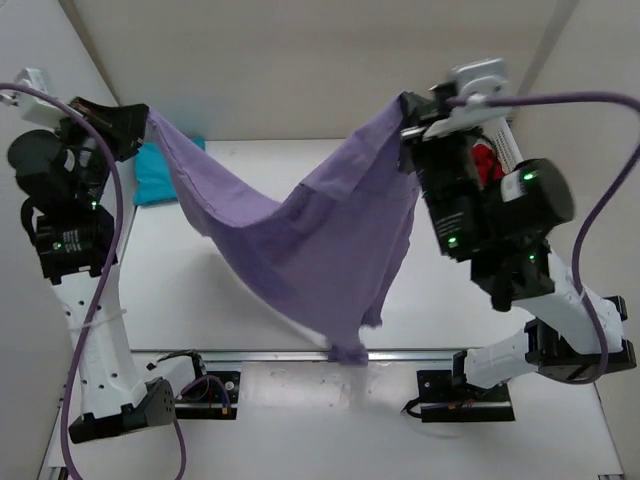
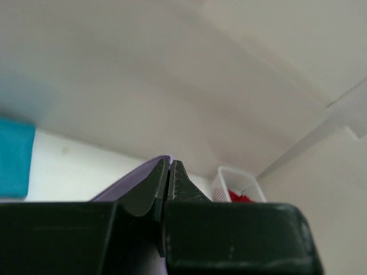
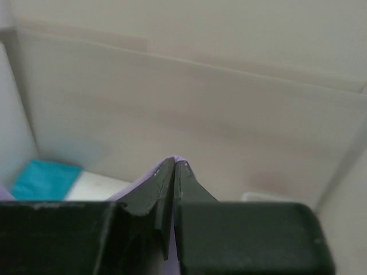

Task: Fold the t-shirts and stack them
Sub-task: Flatten out the tshirt

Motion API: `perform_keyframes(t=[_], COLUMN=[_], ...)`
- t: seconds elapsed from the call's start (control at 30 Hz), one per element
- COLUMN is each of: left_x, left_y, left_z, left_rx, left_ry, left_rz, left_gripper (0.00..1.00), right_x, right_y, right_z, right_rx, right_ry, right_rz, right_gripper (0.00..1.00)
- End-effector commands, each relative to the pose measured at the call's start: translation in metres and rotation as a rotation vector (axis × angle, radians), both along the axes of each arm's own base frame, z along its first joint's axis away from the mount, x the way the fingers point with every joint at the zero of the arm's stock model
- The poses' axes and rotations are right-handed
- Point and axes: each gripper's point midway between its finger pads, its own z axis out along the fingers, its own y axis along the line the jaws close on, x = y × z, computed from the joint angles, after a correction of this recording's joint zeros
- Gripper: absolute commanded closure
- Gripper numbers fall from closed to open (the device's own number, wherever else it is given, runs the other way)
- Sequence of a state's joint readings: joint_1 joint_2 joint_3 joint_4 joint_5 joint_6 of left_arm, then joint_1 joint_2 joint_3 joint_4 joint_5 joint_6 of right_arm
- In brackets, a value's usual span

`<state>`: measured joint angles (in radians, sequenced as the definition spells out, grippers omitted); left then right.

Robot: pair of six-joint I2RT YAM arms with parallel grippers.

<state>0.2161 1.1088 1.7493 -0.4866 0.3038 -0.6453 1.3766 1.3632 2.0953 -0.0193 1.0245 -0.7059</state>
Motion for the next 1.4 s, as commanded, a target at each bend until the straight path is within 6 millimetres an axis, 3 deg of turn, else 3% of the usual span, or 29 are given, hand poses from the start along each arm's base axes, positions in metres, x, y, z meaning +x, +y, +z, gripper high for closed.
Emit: perform_keyframes(t=[0.0,0.03,0.07,0.1,0.13,0.17,0.2,0.23,0.3,0.37,0.4,0.43,0.47,0.5,0.53,0.6,0.7,0.73,0.8,0.87,0.93,1.03,1.17,1.2,1.23,1.27,1.3,1.33,1.37], left_x=[0.029,0.033,0.038,0.039,0.044,0.047,0.052,0.056,0.069,0.086,0.099,0.113,0.126,0.146,0.162,0.194,0.212,0.214,0.213,0.209,0.203,0.201,0.193,0.195,0.188,0.177,0.175,0.163,0.146], left_y=[0.015,0.015,0.016,0.017,0.018,0.014,0.016,0.019,0.014,0.007,0.002,0.004,0.002,0.0,-0.003,-0.003,0.005,0.005,0.019,0.036,0.044,0.059,0.07,0.069,0.068,0.067,0.067,0.06,0.06], left_z=[-0.055,-0.075,-0.097,-0.1,-0.126,-0.148,-0.172,-0.19,-0.229,-0.257,-0.267,-0.28,-0.269,-0.267,-0.281,-0.227,-0.156,-0.127,-0.092,-0.07,-0.057,-0.062,-0.068,-0.086,-0.095,-0.086,-0.116,-0.135,-0.162], left_rx=[-0.036,-0.049,-0.062,-0.061,-0.062,-0.056,-0.051,-0.04,-0.053,-0.069,-0.068,-0.073,-0.062,-0.059,-0.077,-0.088,-0.097,-0.102,-0.122,-0.133,-0.135,-0.146,-0.139,-0.144,-0.141,-0.132,-0.124,-0.114,-0.098], left_ry=[0.132,0.168,0.206,0.197,0.25,0.29,0.338,0.375,0.438,0.493,0.512,0.54,0.525,0.536,0.582,0.489,0.359,0.296,0.227,0.196,0.158,0.166,0.165,0.203,0.214,0.178,0.236,0.261,0.291], left_rz=[0.027,0.027,0.028,0.036,0.041,0.033,0.052,0.077,0.076,0.07,0.055,0.07,0.073,0.059,0.044,0.021,0.026,0.021,0.03,0.065,0.08,0.116,0.163,0.167,0.17,0.182,0.208,0.217,0.251], left_gripper=[1.0,1.0,1.0,1.0,1.0,1.0,1.0,1.0,1.0,1.0,1.0,1.0,1.0,1.0,1.0,1.0,1.0,1.0,1.0,1.0,1.0,1.0,1.0,1.0,1.0,1.0,1.0,1.0,1.0], right_x=[0.017,0.031,0.066,0.101,0.118,0.132,0.148,0.157,0.201,0.232,0.262,0.272,0.301,0.324,0.331,0.348,0.339,0.323,0.294,0.275,0.26,0.265,0.284,0.288,0.279,0.29,0.286,0.266,0.267], right_y=[-0.049,-0.024,-0.011,-0.039,-0.02,-0.035,-0.032,-0.028,-0.055,-0.057,-0.059,-0.065,-0.059,-0.063,-0.079,-0.091,-0.113,-0.125,-0.134,-0.135,-0.131,-0.13,-0.134,-0.137,-0.138,-0.134,-0.138,-0.135,-0.128], right_z=[-0.006,-0.029,-0.066,-0.086,-0.126,-0.133,-0.165,-0.176,-0.201,-0.206,-0.244,-0.216,-0.253,-0.227,-0.206,-0.179,-0.101,-0.075,-0.025,0.001,0.011,-0.004,-0.058,-0.081,-0.083,-0.124,-0.157,-0.146,-0.208], right_rx=[0.09,-0.075,-0.081,0.006,-0.039,0.0,-0.018,0.0,0.036,0.049,0.034,0.033,0.024,0.047,0.1,0.177,0.249,0.262,0.273,0.259,0.242,0.228,0.176,0.178,0.156,0.147,0.127,0.126,0.106], right_ry=[0.029,0.064,0.168,0.25,0.354,0.364,0.427,0.445,0.519,0.547,0.65,0.592,0.687,0.612,0.555,0.449,0.214,0.146,-0.016,-0.091,-0.109,-0.058,0.104,0.171,0.179,0.272,0.329,0.278,0.395], right_rz=[-0.134,-0.045,0.057,0.015,0.119,0.099,0.124,0.17,0.174,0.217,0.204,0.202,0.186,0.19,0.184,0.207,0.214,0.202,0.197,0.204,0.228,0.219,0.142,0.115,0.089,0.08,0.038,0.017,0.007], right_gripper=[1.0,1.0,1.0,1.0,1.0,1.0,1.0,1.0,1.0,1.0,1.0,1.0,1.0,1.0,1.0,1.0,1.0,1.0,1.0,1.0,1.0,1.0,1.0,1.0,1.0,1.0,1.0,1.0,1.0])
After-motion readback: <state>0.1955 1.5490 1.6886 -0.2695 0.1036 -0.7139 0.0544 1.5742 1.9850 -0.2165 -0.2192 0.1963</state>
